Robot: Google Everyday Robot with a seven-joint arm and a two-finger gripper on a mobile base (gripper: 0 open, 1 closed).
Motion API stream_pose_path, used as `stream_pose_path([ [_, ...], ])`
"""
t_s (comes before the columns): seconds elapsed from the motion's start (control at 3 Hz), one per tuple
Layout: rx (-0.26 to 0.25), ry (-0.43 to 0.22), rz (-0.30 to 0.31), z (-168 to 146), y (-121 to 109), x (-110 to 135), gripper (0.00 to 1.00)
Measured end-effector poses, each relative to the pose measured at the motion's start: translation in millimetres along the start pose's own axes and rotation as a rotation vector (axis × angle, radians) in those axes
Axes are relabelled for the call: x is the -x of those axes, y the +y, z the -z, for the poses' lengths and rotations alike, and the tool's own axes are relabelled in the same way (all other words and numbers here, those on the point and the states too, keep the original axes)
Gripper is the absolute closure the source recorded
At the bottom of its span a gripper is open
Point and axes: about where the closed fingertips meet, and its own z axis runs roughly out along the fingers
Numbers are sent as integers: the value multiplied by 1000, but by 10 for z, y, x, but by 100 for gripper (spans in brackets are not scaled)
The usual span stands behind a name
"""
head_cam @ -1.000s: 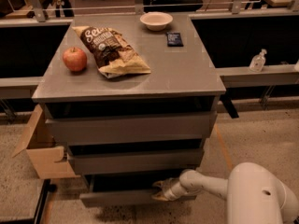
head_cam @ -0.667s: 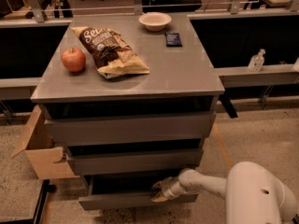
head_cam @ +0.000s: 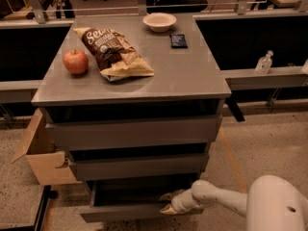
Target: Open bottom drawer
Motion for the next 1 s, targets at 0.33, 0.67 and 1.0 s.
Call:
stream_pose_path([
  [0.33, 0, 0, 0, 18, 1, 16, 100],
  [0.67, 0, 0, 0, 19, 1, 16, 100],
  [1.0, 10, -9, -23, -14, 313, -66, 100],
])
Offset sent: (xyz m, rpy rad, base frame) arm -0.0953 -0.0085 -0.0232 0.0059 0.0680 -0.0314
